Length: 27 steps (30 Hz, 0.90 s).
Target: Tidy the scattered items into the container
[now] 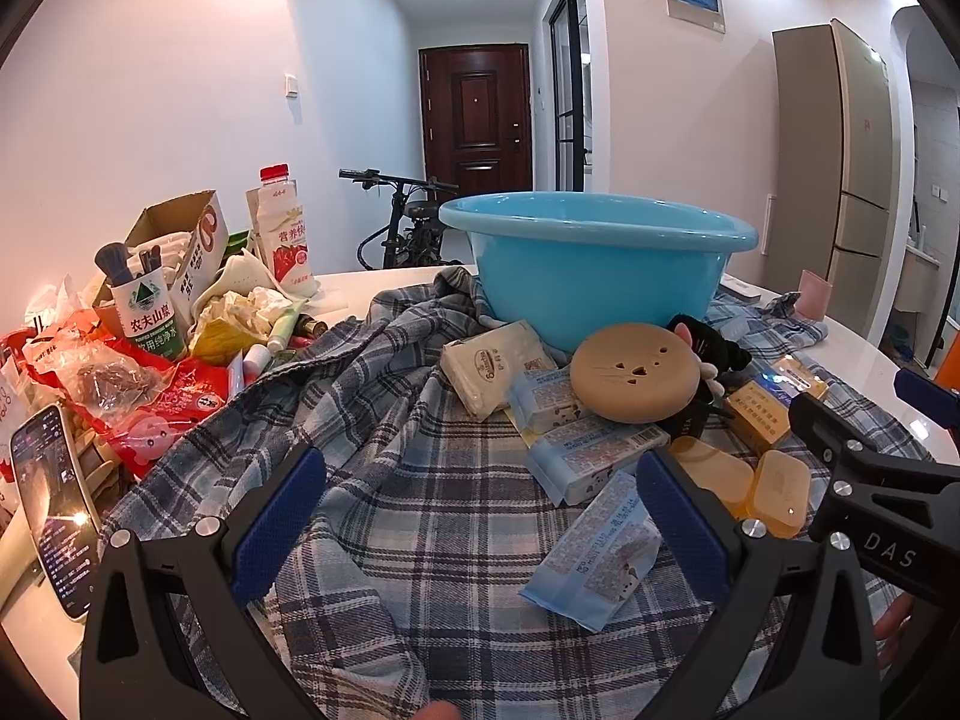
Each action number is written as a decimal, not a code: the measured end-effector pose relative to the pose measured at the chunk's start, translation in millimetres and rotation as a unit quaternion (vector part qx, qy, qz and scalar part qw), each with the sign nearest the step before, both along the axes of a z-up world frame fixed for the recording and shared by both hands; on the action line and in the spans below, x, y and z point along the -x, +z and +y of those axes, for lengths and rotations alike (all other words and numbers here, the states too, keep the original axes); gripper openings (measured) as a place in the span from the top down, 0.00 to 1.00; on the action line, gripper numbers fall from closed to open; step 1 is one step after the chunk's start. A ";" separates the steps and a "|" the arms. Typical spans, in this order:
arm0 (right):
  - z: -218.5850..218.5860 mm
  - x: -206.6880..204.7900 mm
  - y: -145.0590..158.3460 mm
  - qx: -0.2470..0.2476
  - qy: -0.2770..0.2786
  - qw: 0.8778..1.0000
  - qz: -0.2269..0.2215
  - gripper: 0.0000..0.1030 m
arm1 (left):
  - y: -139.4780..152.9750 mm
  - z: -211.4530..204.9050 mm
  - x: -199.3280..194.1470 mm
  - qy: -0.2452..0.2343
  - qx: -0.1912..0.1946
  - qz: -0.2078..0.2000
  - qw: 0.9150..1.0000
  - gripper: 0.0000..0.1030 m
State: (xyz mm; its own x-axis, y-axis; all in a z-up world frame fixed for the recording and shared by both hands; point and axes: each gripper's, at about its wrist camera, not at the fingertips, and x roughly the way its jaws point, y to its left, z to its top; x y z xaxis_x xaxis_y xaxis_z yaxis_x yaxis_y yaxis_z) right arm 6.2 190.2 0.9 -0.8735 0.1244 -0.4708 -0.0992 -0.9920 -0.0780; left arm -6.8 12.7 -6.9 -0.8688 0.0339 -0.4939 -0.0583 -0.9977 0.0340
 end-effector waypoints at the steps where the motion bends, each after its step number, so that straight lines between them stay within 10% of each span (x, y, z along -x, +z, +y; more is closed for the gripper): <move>1: 0.1 0.2 -0.1 0.000 0.000 1.000 0.000 0.00 | 0.0 -0.3 0.1 0.002 0.000 0.000 1.000 0.00; 27: 0.4 0.0 0.4 0.001 0.000 1.000 0.001 0.00 | 1.0 -0.9 -1.7 0.005 0.004 0.004 1.000 0.00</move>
